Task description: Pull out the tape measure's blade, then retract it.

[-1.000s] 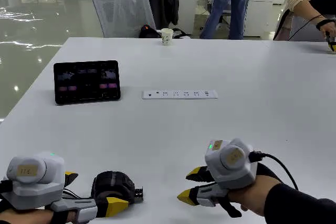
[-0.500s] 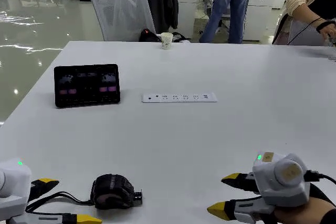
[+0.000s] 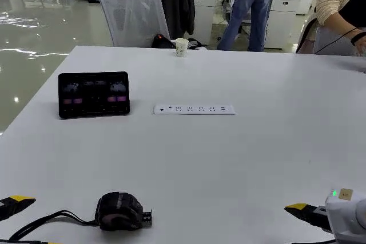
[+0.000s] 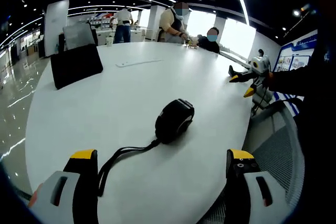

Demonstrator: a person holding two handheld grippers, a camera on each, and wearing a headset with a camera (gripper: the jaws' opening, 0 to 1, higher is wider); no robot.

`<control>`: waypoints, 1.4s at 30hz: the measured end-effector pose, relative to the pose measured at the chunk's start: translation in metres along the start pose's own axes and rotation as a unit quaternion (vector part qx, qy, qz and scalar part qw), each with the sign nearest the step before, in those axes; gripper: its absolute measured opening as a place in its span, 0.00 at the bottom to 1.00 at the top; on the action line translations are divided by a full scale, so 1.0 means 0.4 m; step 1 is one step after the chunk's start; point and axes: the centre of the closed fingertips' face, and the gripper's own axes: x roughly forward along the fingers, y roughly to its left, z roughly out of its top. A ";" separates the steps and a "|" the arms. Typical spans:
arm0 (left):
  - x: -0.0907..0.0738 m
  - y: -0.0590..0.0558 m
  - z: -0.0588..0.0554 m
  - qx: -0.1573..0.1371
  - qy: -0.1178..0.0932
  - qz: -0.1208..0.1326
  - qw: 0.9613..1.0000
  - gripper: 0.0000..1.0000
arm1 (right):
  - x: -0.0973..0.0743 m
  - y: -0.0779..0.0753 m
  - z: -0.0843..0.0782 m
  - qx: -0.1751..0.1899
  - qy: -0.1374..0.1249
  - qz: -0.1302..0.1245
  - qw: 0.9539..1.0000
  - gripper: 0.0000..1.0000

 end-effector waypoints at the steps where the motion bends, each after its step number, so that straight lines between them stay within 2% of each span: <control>1: -0.004 0.007 -0.014 0.004 0.006 0.004 1.000 0.99 | -0.010 -0.005 -0.012 -0.002 0.004 -0.003 1.000 0.73; 6: -0.022 0.025 -0.052 -0.003 0.014 0.012 1.000 0.99 | -0.040 -0.011 -0.059 -0.007 0.021 -0.012 1.000 0.83; 13: -0.036 0.033 -0.061 -0.005 0.017 0.017 1.000 0.99 | -0.068 -0.010 -0.090 0.011 0.026 -0.020 0.999 0.99; 25: -0.032 0.027 -0.065 0.005 0.026 0.008 1.000 0.99 | -0.096 -0.030 -0.108 0.025 0.024 -0.030 0.999 0.99; 32: -0.035 0.018 -0.069 0.010 0.031 0.003 0.999 0.99 | -0.097 -0.022 -0.112 0.029 0.024 -0.024 0.999 0.99; 42: -0.044 0.027 -0.065 0.005 0.029 0.004 1.000 0.99 | -0.098 -0.020 -0.110 0.031 0.023 -0.022 0.999 0.99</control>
